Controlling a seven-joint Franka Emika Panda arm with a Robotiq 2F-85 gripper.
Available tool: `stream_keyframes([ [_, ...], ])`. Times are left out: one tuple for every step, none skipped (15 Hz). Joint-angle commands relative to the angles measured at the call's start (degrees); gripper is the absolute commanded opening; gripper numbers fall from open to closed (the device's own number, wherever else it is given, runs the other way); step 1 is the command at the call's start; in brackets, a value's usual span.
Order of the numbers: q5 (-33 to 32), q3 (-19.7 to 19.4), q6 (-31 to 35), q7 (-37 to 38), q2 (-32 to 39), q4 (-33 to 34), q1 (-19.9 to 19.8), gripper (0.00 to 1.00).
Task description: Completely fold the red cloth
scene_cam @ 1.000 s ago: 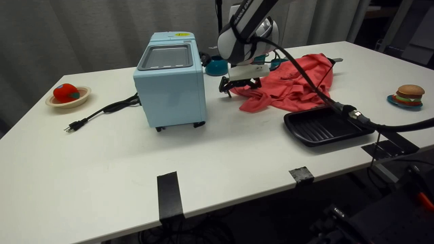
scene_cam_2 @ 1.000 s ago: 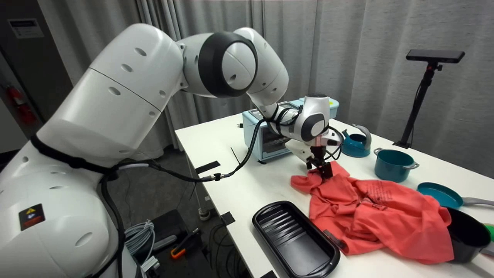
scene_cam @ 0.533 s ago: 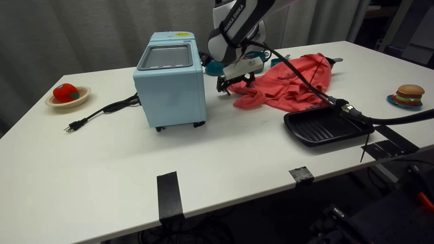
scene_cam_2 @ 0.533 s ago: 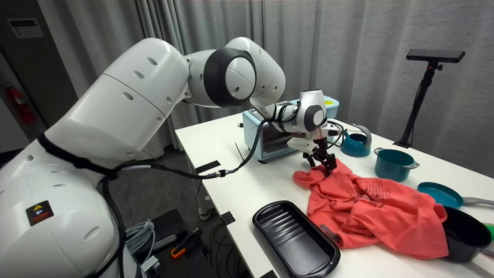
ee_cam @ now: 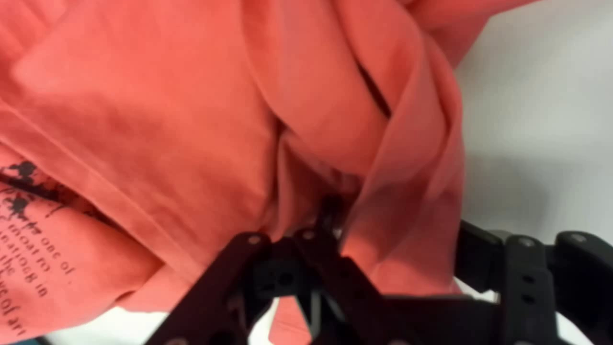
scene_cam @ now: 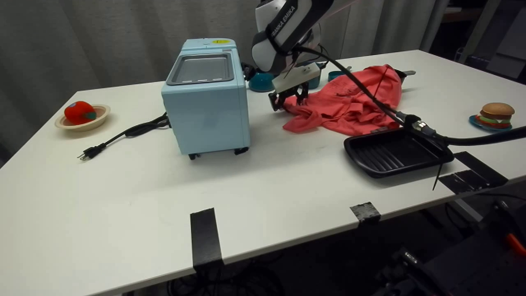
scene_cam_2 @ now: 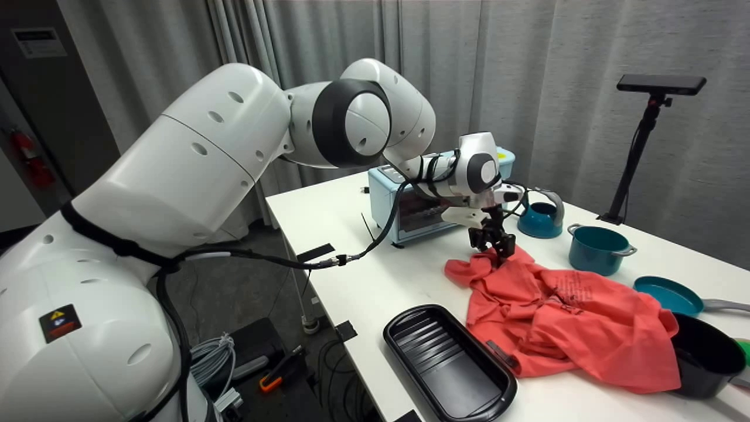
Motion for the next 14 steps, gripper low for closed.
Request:
stream_keyframes([
  [-2.0, -0.8, -1.7, -0.5, 2.1, 2.3, 0.4, 0.12],
  [-2.6, -1.0, -2.0, -0.3, 1.8, 2.0, 0.6, 0.05],
  [-3.1, -1.0, -2.2, -0.2, 1.7, 1.8, 0.7, 0.00],
  [-3.4, -1.0, -2.2, -0.1, 1.4, 1.4, 0.7, 0.00],
  [-3.7, -0.9, -2.0, -0.1, 1.0, 1.0, 0.7, 0.00],
  [-3.9, -1.0, -1.9, 0.0, 0.7, 0.7, 0.8, 0.02],
  [-4.2, -1.2, -1.9, 0.2, 0.1, 0.1, 1.0, 0.01],
  [-4.3, -1.3, -1.8, 0.2, -0.4, -0.4, 1.1, 0.00],
  [-4.5, -1.4, -1.9, 0.3, -1.1, -1.2, 1.2, 0.00],
  [-4.9, -1.6, -2.0, 0.2, -2.0, -2.1, 1.3, 0.00],
  [-5.6, -2.3, -2.2, 0.9, -2.7, -2.8, 1.7, 0.00],
  [-6.3, -2.8, -2.3, 1.4, -3.5, -3.5, 2.0, 0.00],
  [-7.2, -3.6, -2.3, 1.9, -4.3, -4.3, 2.4, 0.00],
  [-8.1, -4.4, -2.2, 2.5, -5.3, -5.4, 2.9, 0.00],
])
